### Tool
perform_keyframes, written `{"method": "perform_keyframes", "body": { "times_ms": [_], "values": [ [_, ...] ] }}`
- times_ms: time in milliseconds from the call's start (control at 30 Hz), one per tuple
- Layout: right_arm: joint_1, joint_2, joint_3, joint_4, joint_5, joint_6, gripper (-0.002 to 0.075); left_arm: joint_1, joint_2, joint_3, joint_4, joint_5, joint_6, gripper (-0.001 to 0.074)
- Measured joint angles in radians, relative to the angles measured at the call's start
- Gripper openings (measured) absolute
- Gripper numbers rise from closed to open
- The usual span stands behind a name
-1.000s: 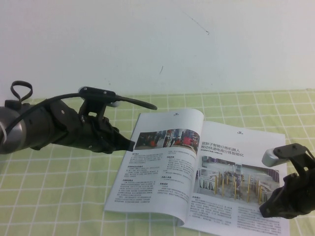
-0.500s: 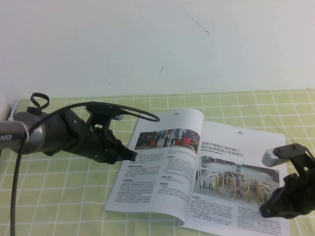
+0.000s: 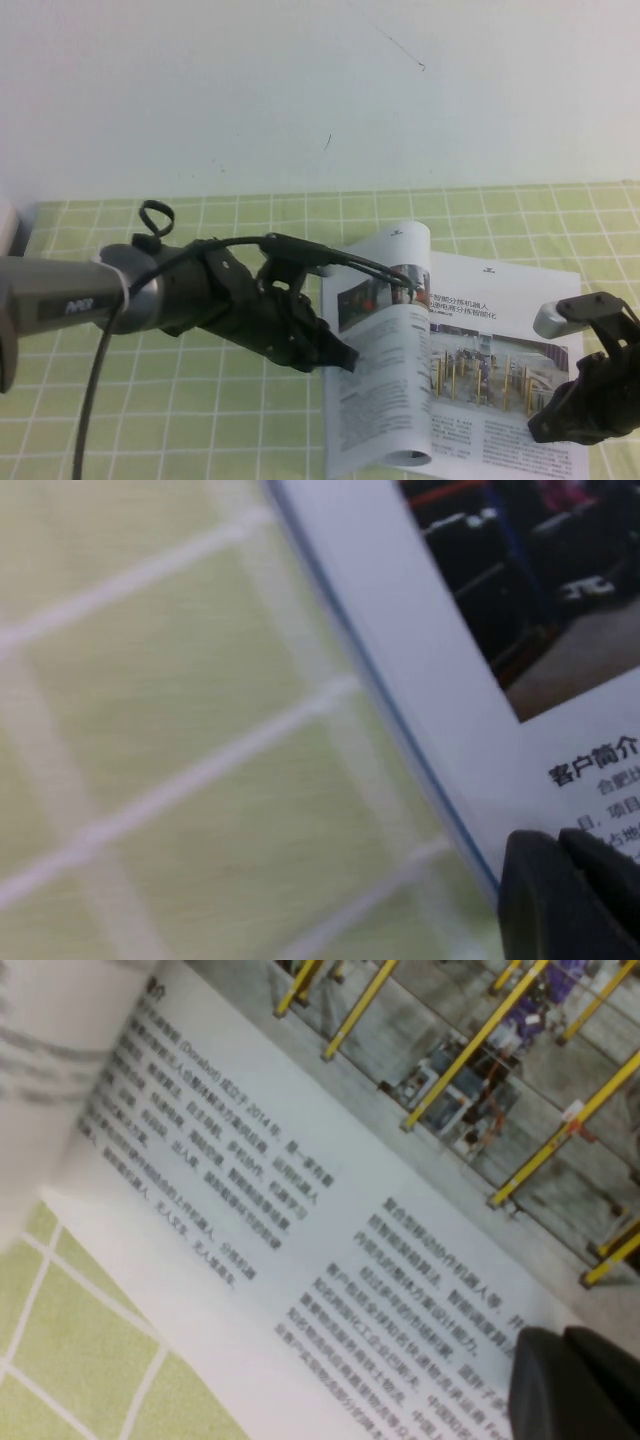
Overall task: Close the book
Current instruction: 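Close the open booklet and leave it lying on the table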
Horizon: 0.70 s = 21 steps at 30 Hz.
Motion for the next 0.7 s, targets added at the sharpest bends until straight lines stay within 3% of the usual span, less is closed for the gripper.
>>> {"method": "perform_keyframes", "body": {
  "times_ms": [300,500,700],
  "values": [
    [0.0,0.0,-0.001,-0.006,0.0,0.031,-0.0003,-0.175,0.011,-0.035,-0.389,0.076,0.258,-0.0003],
    [0.002,-0.01,-0.001,-0.027,-0.019,0.073,-0.0003,-0.194,0.013,-0.138,-0.546,0.201,0.379,-0.0003],
    [0.002,-0.137,0.001,-0.237,-0.091,0.234,-0.0003,-0.194,-0.021,-0.198,-0.559,0.241,0.423,-0.0003]
  ]
}}
